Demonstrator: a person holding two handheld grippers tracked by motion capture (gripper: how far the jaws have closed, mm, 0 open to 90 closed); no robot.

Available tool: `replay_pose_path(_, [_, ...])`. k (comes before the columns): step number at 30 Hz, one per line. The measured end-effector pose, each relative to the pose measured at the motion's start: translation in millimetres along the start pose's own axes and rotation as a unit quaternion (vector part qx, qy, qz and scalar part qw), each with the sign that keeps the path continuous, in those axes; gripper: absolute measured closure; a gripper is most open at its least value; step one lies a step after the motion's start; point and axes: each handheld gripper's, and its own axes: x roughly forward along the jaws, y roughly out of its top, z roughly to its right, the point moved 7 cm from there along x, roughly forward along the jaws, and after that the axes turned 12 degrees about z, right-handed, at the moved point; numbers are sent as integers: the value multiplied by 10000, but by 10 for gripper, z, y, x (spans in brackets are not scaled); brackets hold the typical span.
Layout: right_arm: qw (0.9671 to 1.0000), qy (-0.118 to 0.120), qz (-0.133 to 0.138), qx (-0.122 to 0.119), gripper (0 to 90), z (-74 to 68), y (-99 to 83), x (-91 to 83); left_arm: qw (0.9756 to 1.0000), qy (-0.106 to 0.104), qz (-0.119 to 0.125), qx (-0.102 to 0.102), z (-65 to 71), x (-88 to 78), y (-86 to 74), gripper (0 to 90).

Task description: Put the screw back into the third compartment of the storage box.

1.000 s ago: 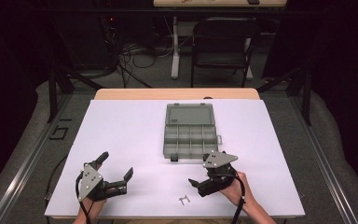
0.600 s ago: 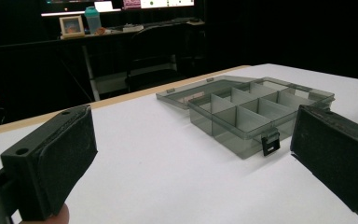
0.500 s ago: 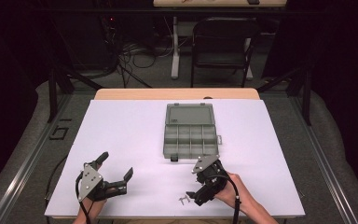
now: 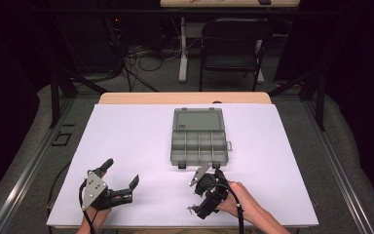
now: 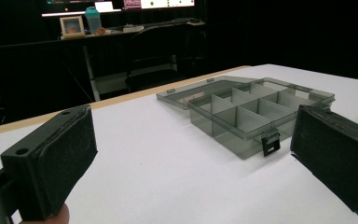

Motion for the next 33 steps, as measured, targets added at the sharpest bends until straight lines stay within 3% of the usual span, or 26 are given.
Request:
replay_pose_path(7, [9993, 81, -352, -80, 186, -73, -3, 90, 10000, 1, 7, 1, 0, -2, 3, 0])
replay_pose_path(14, [9978, 155, -633, -141, 406, -125, -58, 176, 10000, 2, 19, -1, -2, -2, 5, 0])
replay_pose_path(23, [9968, 178, -755, -171, 610, -201, -80, 223, 10000, 0, 36, 0, 3, -5, 11, 0])
replay_pose_path(33, [9949, 204, -973, -142, 805, -194, -105, 244, 10000, -10, 27, 2, 1, -5, 9, 0])
